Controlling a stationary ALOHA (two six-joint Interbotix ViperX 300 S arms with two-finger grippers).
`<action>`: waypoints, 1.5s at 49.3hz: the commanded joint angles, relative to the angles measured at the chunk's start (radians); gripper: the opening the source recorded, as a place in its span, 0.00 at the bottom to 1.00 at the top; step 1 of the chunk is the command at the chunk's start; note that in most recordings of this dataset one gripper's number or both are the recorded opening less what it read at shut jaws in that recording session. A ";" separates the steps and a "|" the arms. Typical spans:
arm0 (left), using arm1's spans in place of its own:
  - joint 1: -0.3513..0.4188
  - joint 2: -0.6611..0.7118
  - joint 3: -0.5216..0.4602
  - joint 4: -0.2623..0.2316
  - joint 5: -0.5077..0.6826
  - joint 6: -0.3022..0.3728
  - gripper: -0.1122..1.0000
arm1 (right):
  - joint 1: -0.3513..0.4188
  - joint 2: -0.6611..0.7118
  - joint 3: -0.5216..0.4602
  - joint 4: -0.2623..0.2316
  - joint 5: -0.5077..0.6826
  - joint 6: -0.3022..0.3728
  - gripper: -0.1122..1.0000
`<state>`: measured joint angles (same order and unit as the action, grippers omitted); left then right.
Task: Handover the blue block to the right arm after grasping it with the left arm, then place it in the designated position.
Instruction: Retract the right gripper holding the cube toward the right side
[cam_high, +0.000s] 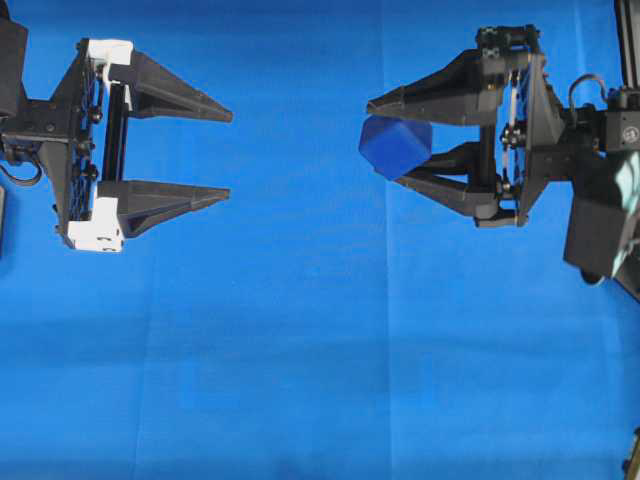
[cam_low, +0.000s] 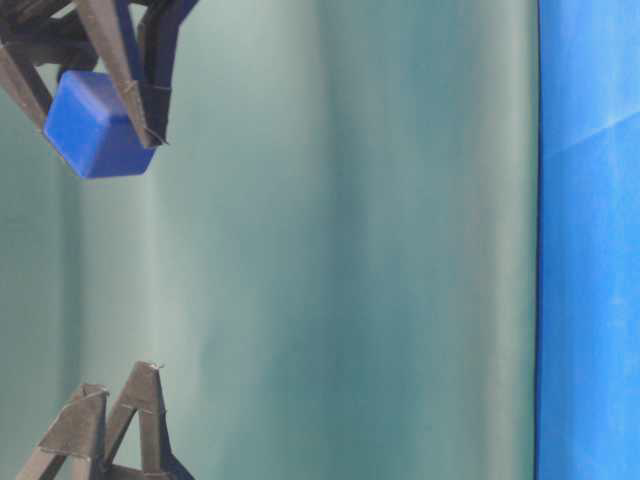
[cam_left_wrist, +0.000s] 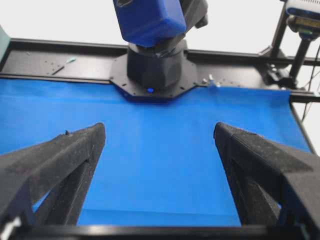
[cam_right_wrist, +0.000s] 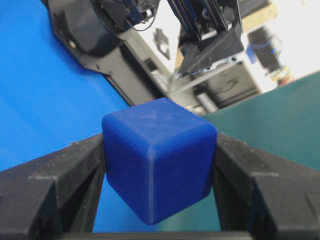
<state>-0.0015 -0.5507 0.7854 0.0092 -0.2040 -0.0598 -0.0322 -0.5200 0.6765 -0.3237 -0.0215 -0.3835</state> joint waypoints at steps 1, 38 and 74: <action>-0.002 -0.025 -0.011 0.002 -0.005 0.002 0.94 | 0.003 -0.018 -0.014 0.031 -0.003 0.078 0.58; -0.002 -0.023 -0.012 0.002 -0.005 0.002 0.94 | 0.005 -0.043 -0.014 0.069 0.026 0.680 0.58; -0.002 -0.025 -0.012 0.002 -0.005 0.002 0.94 | 0.005 -0.043 -0.018 0.069 0.028 0.684 0.58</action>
<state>-0.0015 -0.5507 0.7854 0.0092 -0.2040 -0.0583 -0.0291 -0.5522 0.6750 -0.2577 0.0092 0.2976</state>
